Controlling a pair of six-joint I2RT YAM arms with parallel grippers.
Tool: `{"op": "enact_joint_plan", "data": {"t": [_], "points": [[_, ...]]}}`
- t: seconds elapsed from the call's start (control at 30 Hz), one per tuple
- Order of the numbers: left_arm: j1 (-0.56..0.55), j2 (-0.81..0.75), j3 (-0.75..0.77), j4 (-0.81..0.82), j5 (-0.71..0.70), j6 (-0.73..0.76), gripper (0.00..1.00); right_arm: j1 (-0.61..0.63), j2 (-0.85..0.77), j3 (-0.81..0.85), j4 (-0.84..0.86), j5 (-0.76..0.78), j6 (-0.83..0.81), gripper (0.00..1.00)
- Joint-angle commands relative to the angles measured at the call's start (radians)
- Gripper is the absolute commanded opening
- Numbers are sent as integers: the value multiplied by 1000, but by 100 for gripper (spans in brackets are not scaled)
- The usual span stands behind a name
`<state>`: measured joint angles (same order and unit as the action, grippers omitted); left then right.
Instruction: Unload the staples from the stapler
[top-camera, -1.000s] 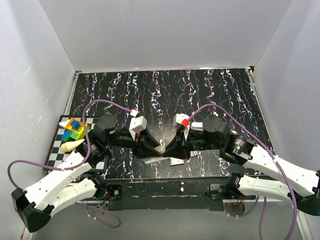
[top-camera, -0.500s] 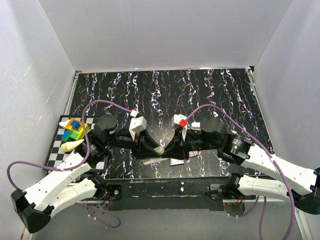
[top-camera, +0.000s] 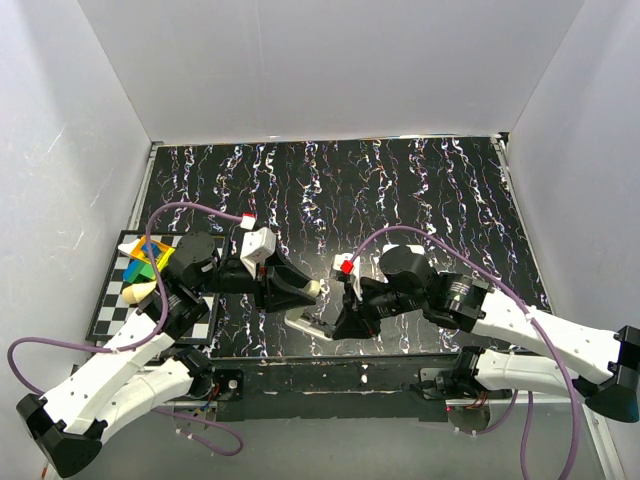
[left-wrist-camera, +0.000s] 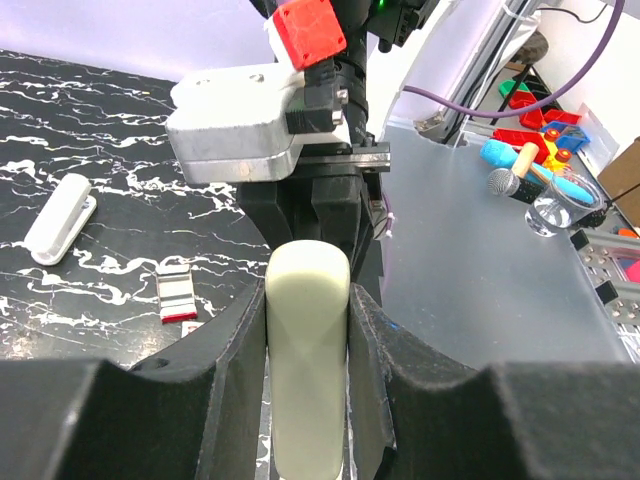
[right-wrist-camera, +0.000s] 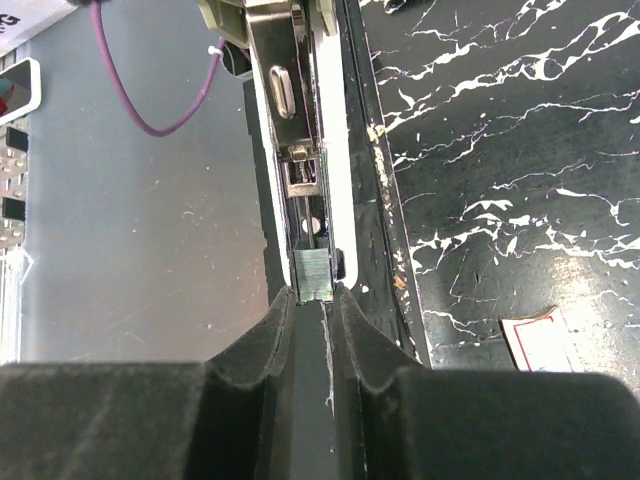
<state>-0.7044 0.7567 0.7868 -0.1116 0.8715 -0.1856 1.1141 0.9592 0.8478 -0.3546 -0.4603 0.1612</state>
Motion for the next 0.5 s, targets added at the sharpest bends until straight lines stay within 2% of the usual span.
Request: {"op": "enact_joint_plan", "data": {"t": [0.0,0.47], "points": [[22,-16,43,105,-62,15,0,15,-4,-10,-130,-48,15,1],[23,9,25,90,-86,31,0,16,-40,111,-165,61,32,1]]}}
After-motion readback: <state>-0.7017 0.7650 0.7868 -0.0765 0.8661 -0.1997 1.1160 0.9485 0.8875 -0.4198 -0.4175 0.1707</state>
